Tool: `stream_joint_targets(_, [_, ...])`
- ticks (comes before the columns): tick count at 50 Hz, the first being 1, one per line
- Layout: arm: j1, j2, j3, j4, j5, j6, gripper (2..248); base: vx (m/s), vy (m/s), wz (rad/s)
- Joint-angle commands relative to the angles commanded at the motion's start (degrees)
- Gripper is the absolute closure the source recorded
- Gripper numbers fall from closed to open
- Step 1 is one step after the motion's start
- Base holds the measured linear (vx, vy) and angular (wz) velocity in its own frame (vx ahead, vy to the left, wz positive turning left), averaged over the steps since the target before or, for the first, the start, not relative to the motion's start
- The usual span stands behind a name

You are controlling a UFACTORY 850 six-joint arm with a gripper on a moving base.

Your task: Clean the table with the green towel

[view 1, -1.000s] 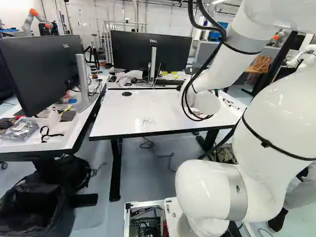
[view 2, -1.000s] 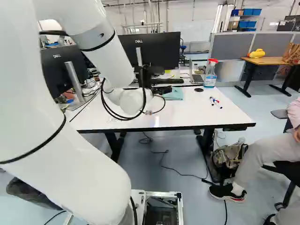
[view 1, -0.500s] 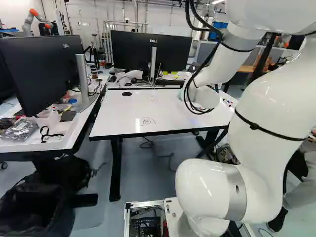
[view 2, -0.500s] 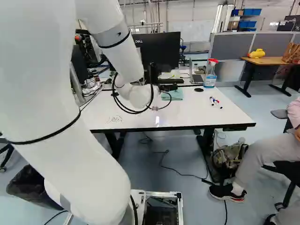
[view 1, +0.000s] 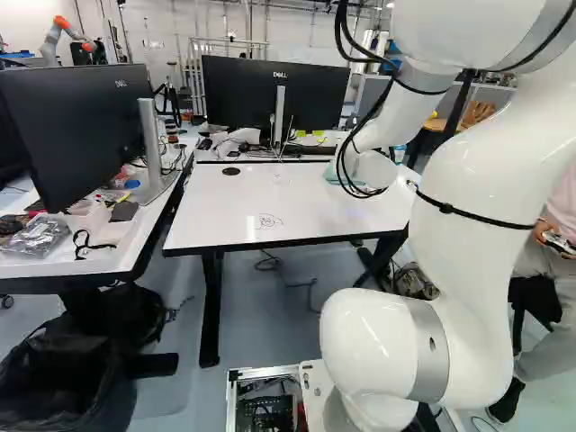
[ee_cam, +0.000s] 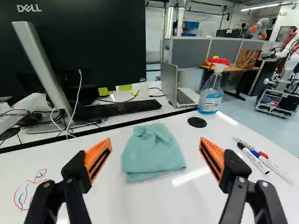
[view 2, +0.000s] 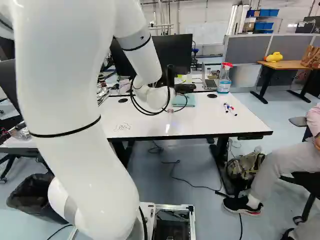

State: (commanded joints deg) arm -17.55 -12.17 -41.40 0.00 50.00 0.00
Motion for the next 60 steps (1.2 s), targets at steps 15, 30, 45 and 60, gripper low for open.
stream_joint_targets(15, [0.24, -4.23, -4.88, 0.0, 0.0, 0.0, 3, 0.0, 0.0, 0.0])
stream_joint_targets(30, [0.65, -8.31, -9.73, 0.0, -0.75, 0.0, 3, 0.0, 0.0, 0.0])
stream_joint_targets(45, [1.07, -12.34, -14.67, 0.0, -3.57, 0.0, 3, 0.0, 0.0, 0.0])
stream_joint_targets(60, [1.64, -16.23, -19.6, 0.0, -7.76, 0.0, 3, 0.0, 0.0, 0.0])
